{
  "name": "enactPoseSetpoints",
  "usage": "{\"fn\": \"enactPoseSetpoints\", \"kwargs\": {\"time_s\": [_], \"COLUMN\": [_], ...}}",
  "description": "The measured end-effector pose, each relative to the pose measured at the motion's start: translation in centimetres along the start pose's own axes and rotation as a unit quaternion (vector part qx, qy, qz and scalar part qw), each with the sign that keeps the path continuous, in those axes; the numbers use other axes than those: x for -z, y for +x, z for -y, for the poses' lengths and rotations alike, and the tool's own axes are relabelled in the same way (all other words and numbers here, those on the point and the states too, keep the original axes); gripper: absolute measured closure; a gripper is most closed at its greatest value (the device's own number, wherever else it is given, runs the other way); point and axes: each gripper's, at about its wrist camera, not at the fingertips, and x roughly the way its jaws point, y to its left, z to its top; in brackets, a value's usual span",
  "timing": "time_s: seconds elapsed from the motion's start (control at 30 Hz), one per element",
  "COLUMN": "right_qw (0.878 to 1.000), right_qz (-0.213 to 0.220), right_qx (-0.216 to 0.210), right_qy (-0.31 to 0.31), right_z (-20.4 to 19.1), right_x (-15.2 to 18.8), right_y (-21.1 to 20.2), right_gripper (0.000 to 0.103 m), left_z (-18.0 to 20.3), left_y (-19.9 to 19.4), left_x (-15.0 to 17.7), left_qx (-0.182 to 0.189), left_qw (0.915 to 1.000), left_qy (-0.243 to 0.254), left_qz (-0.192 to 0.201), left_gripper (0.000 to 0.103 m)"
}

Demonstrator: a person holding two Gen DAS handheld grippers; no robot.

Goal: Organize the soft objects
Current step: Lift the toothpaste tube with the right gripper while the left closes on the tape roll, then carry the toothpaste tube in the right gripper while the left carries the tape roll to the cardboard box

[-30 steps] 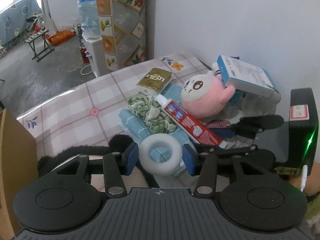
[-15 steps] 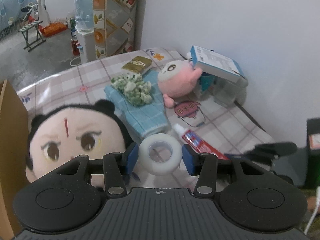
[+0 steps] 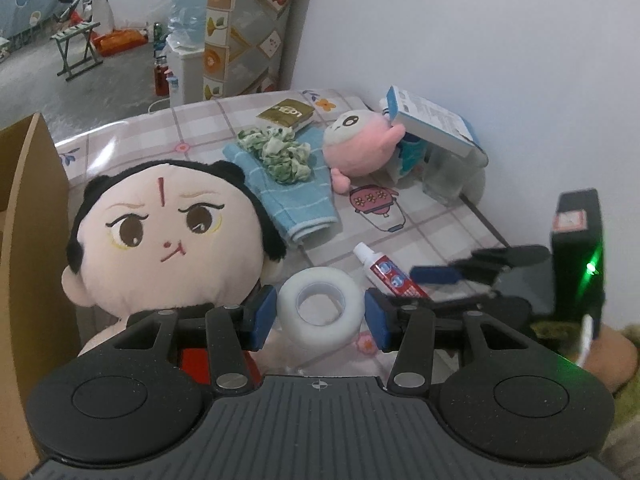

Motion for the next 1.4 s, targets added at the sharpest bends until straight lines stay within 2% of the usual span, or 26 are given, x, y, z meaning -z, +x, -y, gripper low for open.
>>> {"fn": "enactPoseSetpoints", "kwargs": {"time_s": [0.03, 0.07, 0.27, 0.37, 0.53, 0.7, 1.03, 1.27, 1.4], "right_qw": [1.0, 1.0, 0.997, 0.991, 0.98, 0.969, 0.957, 0.945, 0.938], "right_qz": [0.0, 0.001, 0.038, 0.082, 0.16, 0.204, 0.245, 0.262, 0.264], "right_qx": [-0.003, -0.008, -0.035, -0.056, -0.057, -0.066, -0.121, -0.183, -0.216], "right_qy": [0.005, 0.009, 0.064, 0.094, 0.105, 0.122, 0.099, 0.073, 0.051], "right_z": [0.1, 0.2, 1.4, 1.9, 1.1, 0.4, -3.5, -8.2, -11.9], "right_x": [-0.2, -0.3, 0.7, 1.7, 2.9, 2.8, 1.0, -1.7, -4.1], "right_y": [0.1, 0.1, -1.0, -2.9, -6.7, -9.1, -12.4, -13.2, -13.1], "right_gripper": [0.049, 0.058, 0.058, 0.059, 0.059, 0.059, 0.059, 0.059, 0.059], "left_z": [-0.1, 0.0, -0.3, -0.5, -0.7, -0.8, -2.6, -6.3, -9.4], "left_y": [-0.1, -0.1, -0.7, -1.0, -1.7, -3.0, -8.7, -13.7, -16.4], "left_x": [0.0, 0.0, 0.1, 0.2, 0.3, 0.6, 1.4, 2.4, 2.6], "left_qx": [0.0, -0.001, -0.003, -0.005, -0.007, -0.011, -0.029, -0.053, -0.08], "left_qw": [1.0, 1.0, 0.9999, 0.9999, 0.9996, 0.9992, 0.9955, 0.989, 0.9826], "left_qy": [-0.001, 0.0, 0.004, 0.004, 0.001, -0.003, -0.032, -0.072, -0.097], "left_qz": [0.001, 0.002, 0.013, 0.016, 0.026, 0.038, 0.084, 0.117, 0.137], "left_gripper": [0.056, 0.056, 0.056, 0.056, 0.056, 0.056, 0.056, 0.056, 0.056]}}
